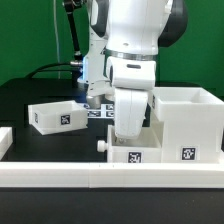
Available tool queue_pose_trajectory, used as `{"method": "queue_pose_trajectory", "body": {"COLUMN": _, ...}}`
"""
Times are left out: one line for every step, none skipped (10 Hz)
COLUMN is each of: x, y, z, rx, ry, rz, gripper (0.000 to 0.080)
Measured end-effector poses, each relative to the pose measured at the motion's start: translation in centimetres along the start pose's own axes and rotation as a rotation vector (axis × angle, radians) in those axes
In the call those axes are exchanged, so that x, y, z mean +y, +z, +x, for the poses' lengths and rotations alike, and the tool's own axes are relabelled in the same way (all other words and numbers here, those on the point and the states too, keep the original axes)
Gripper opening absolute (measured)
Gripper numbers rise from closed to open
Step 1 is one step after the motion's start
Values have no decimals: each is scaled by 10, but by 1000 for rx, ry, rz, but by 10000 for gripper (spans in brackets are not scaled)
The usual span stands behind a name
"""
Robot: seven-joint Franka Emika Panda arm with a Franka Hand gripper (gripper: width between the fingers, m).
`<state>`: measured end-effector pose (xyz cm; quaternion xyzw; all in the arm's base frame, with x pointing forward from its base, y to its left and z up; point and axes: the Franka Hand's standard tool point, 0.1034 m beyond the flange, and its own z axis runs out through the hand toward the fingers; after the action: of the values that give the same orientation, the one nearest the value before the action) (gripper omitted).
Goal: Assemble drawer
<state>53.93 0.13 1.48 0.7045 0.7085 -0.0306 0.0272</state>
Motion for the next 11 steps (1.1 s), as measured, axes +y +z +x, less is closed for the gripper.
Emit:
{"method": "queue_pose_trajectory", "body": {"x": 1, "y": -1, "z": -2, "rx": -5, "ry": -11, "rz": 10, "gripper": 42}}
{"method": "queue_pose_trajectory", "body": {"x": 2, "y": -1, "z": -3, "rx": -6, "ry": -7, "rz": 13, "gripper": 42}}
{"method": "queue_pose_trajectory", "body": {"x": 2, "y": -1, "z": -3, "rx": -6, "ry": -7, "rz": 12, "gripper": 42}}
{"method": "queue_pose_trajectory", "body": {"x": 2, "y": -1, "z": -3, "rx": -6, "ry": -7, "rz": 12, "gripper": 42}}
{"method": "queue_pose_trajectory", "body": {"x": 2, "y": -1, "z": -3, "rx": -6, "ry": -7, "rz": 12, "gripper": 42}}
{"method": "queue_pose_trajectory", "body": {"x": 2, "y": -1, "z": -3, "rx": -6, "ry": -7, "rz": 12, "gripper": 42}}
{"method": "queue_pose_trajectory", "body": {"x": 2, "y": -1, "z": 1, "rx": -4, "ry": -9, "rz": 12, "gripper": 42}}
{"method": "queue_pose_trajectory", "body": {"x": 2, "y": -1, "z": 5, "rx": -1, "ry": -15, "rz": 12, "gripper": 42}}
{"method": "queue_pose_trajectory", "body": {"x": 2, "y": -1, "z": 8, "rx": 1, "ry": -18, "rz": 12, "gripper": 42}}
{"method": "queue_pose_trajectory", "body": {"x": 2, "y": -2, "z": 9, "rx": 0, "ry": -6, "rz": 14, "gripper": 42}}
{"method": "queue_pose_trajectory", "body": {"x": 4, "y": -3, "z": 11, "rx": 1, "ry": 15, "rz": 12, "gripper": 42}}
